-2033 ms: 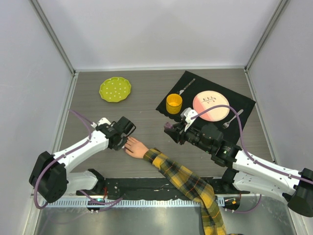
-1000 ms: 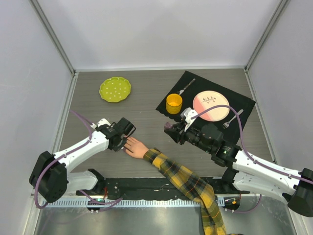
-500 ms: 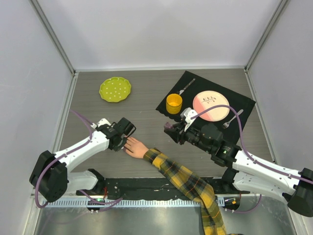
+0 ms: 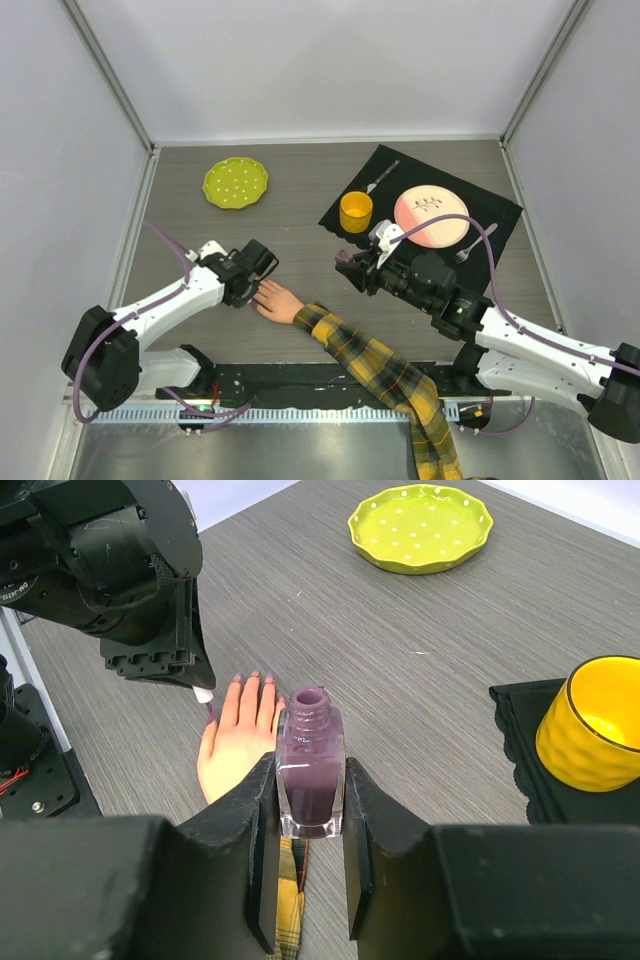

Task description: Paint the nails

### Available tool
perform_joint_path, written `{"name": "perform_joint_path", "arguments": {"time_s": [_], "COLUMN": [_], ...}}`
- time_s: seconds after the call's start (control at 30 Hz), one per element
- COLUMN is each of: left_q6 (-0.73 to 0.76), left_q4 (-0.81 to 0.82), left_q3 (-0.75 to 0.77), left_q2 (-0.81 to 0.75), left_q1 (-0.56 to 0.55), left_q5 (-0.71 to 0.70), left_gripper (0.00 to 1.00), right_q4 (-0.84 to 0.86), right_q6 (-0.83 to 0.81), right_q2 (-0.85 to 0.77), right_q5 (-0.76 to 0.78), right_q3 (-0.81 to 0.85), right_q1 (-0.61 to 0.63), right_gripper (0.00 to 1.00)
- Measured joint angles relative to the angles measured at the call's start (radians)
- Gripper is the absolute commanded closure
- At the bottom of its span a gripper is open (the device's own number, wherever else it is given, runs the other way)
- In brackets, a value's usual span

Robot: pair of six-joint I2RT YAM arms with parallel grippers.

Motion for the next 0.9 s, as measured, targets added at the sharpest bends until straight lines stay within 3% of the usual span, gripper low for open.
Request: {"name": "perform_joint_path", "arguments": {"time_s": [0.47, 0.9], "left_q6": [0.001, -0.022], "left_q4": [0.004, -0.098], "left_q3": [0.039, 0.044], "left_q2": [0.024, -0.04], "left_q1": [0.013, 0.031], "left_q5": [-0.019, -0.038], "left_gripper": [1.0, 1.0], "right_q4": [0.0, 0.0], "right_q6": [0.0, 0.0], "right_q2": [0.0, 0.0], "right_q5": [0.0, 0.0], "right_q3": [0.0, 0.0], "right_q1": [0.0, 0.0], "right_gripper": [0.99, 0.99]}}
